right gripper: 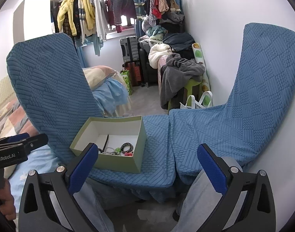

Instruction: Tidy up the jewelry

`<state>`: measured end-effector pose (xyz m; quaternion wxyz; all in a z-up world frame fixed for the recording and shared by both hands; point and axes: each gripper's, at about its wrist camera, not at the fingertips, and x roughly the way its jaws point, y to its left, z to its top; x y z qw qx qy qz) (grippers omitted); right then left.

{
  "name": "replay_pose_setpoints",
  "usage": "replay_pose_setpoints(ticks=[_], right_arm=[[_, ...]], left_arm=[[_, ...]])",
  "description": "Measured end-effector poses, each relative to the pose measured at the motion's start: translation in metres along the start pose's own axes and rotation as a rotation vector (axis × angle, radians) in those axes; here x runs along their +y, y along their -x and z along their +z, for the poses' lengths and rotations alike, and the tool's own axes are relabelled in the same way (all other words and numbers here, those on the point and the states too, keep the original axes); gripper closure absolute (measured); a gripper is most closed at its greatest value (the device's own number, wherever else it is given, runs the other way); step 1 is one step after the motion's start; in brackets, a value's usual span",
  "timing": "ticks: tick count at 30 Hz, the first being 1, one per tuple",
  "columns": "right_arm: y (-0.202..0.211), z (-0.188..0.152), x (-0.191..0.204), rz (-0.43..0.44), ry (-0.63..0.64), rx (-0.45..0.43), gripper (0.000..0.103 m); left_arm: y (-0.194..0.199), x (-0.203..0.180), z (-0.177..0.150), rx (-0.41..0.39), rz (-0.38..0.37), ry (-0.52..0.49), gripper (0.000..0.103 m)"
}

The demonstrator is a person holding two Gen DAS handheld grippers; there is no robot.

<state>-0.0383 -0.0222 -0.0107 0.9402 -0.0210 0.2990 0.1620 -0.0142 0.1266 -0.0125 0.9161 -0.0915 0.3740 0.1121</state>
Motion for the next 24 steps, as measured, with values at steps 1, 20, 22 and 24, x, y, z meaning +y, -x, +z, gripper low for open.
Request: replay_pose_setpoints(ticks=[1,20,22,24], right_arm=[[-0.0001,-0.0001,-0.0005,0.000,0.001,0.001,0.000],[0.0015,-0.0003,0.0003,-0.020,0.039,0.009,0.000],[0.0009,-0.0007,-0.0004,-0.019,0.037,0.011,0.000],[0.0007,-0.0001,-0.0017,-0.018,0.035,0.013,0.000]], left_arm=[[-0.0003,0.0001,-0.0001,-0.001,0.003,0.001,0.019],[0.0043,-0.0018,-0.0065,0.006,0.003,-0.009,0.019],[0.0058,-0.0026,-0.0066,0.008,0.000,-0.012,0.019],[0.0063,-0.0039,-0.0058,0.010,0.001,-0.018,0.019]])
